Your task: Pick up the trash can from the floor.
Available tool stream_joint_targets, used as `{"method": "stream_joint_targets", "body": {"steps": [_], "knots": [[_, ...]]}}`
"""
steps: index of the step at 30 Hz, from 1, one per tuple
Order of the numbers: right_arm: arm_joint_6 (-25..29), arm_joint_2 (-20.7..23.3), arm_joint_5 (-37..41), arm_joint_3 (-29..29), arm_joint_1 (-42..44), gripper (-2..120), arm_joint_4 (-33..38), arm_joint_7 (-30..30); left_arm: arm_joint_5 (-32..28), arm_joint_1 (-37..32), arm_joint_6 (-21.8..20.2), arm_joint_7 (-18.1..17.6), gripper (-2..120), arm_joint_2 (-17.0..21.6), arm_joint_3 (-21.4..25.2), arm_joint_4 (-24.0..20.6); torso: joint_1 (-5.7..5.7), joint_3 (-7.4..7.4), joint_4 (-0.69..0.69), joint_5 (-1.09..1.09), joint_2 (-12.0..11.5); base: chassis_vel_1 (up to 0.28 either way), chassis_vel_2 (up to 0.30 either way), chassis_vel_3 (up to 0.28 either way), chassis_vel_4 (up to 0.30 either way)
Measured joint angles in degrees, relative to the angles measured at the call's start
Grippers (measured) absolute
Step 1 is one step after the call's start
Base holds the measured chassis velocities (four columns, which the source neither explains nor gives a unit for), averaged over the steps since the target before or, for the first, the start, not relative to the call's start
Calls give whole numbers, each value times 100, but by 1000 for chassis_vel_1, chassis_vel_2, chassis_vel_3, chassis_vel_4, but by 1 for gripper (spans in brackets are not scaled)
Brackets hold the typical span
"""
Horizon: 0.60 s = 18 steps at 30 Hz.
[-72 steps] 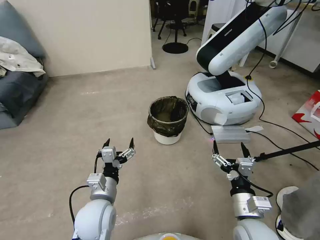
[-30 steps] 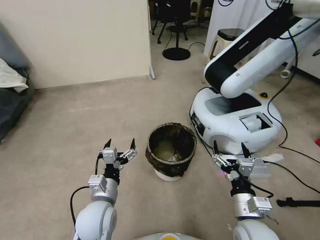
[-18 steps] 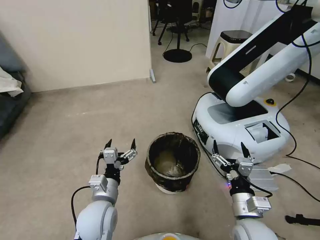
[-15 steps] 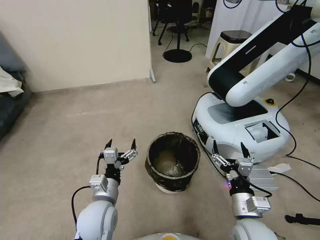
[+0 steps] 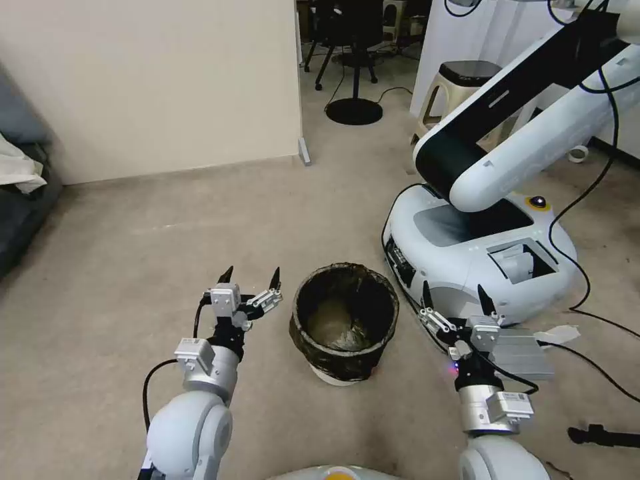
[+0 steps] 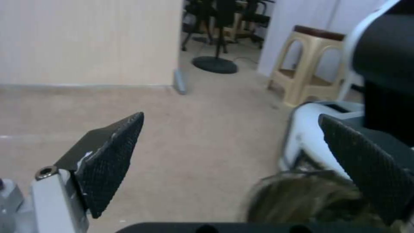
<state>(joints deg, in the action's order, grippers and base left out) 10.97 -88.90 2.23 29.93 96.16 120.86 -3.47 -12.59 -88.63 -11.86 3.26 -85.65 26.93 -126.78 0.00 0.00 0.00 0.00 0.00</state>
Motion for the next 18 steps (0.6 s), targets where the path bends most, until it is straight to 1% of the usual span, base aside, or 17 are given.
{"method": "stream_joint_targets", "body": {"steps": [1,3,4,5,6,7,8,10,11,13,18], "knots": [[0,0,0,0,0,100,0,0,0,0,0,0,100,0,0,0,0,0,0,0,0,0,0,0,0],[-14,4,9,-12,-40,100,-26,-1,-218,12,-185,60,100,38,-48,-109,0,0,0,0,0,0,0,0,0],[-25,6,11,-19,-61,100,-36,-2,-325,33,-299,93,100,59,-65,-160,0,0,0,0,0,0,0,0,0],[-45,7,17,-36,-94,100,-47,-3,-422,125,-544,156,100,105,-95,-213,0,0,0,1,0,0,0,0,0],[-45,7,17,-36,-94,100,-47,-3,-422,125,-544,156,100,105,-95,-213,0,0,0,1,0,0,0,0,0],[-68,9,28,-42,-117,100,-47,-5,-465,215,-732,225,100,163,-108,-214,0,0,0,0,0,0,0,0,0],[-83,10,36,-46,-135,100,-48,-7,-480,305,-924,261,100,228,-123,-197,0,0,0,0,0,0,0,0,0],[-102,12,43,-50,-167,100,-50,-13,-511,418,-1171,317,100,345,-160,-117,0,0,0,0,0,0,0,0,0],[-102,12,43,-50,-167,100,-50,-13,-511,418,-1171,317,100,345,-160,-117,0,0,0,0,0,0,0,0,0],[-112,12,48,-50,-190,100,-57,-22,-462,543,-1465,340,100,459,-217,-2,0,0,-1,0,0,0,0,0,0],[-126,14,58,-39,-203,100,-76,-38,-198,690,-1696,331,100,551,-258,212,0,0,0,0,0,0,0,0,0]]}}
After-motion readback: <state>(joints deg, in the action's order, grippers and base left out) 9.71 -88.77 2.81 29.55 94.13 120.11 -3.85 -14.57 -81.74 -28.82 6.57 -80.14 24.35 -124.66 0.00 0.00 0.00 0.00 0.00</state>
